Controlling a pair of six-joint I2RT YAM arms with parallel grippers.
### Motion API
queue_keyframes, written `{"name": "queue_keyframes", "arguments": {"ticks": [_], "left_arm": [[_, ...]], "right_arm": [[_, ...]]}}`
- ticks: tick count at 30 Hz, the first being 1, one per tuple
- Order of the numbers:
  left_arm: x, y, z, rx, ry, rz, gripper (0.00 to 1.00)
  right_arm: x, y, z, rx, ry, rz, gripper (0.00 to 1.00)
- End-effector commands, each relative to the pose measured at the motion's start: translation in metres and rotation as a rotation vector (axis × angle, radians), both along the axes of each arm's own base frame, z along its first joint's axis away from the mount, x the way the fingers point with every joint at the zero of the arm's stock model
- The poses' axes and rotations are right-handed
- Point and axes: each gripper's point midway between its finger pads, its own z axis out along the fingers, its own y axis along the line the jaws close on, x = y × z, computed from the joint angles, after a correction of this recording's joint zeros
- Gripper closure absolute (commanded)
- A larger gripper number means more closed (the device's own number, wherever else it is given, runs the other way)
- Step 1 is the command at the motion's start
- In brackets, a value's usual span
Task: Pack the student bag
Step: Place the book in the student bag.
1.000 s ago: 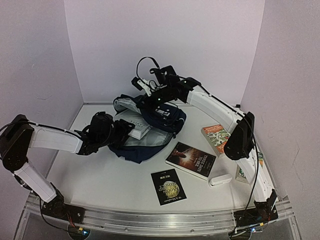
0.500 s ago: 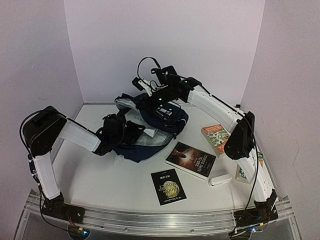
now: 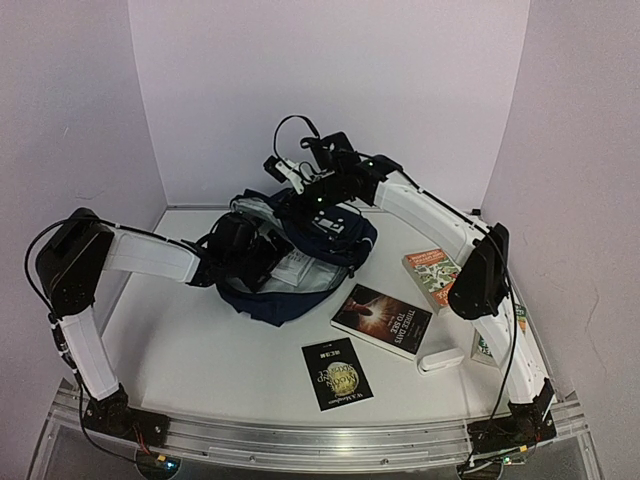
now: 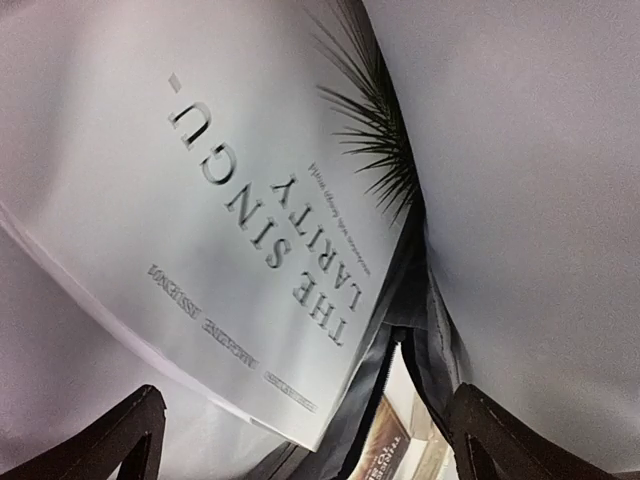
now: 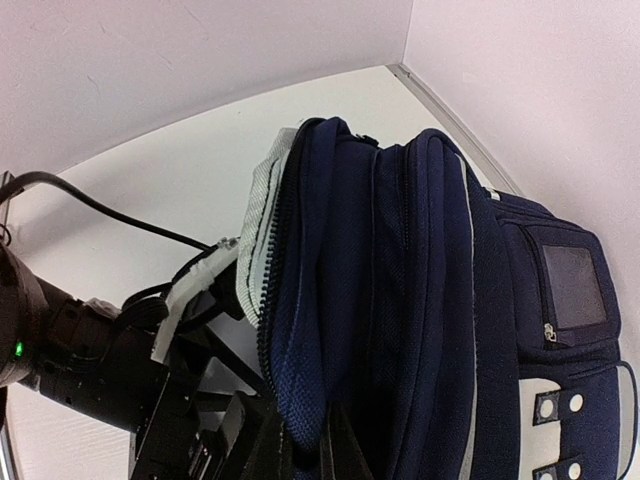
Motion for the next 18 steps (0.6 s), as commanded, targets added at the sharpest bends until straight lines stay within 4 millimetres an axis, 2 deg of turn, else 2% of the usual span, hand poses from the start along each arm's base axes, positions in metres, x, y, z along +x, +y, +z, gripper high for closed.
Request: {"name": "queue_keyframes", "arguments": {"ticks": [1, 8, 12, 18], "left_arm": [[-0.005, 0.011, 0.042, 0.108, -0.011, 0.017, 0.00], [-0.029, 0.016, 0.058, 0.136, -0.049, -0.046, 0.00], [-0.046, 0.026, 0.072, 0.111, -0.119, -0.070, 0.00], [-0.065, 0.053, 0.082, 0.164, -0.160, -0.054, 0.00]], "right_arm": [[0.017, 0.005, 0.037, 0.083, -0.131, -0.014, 1.00], [0.017, 0.005, 0.030, 0.080, -0.114, -0.010, 1.00], [0.015, 0.008, 0.013, 0.073, -0.061, -0.006, 1.00], [0.009, 0.011, -0.016, 0.063, 0.040, -0.006, 0.97]]}}
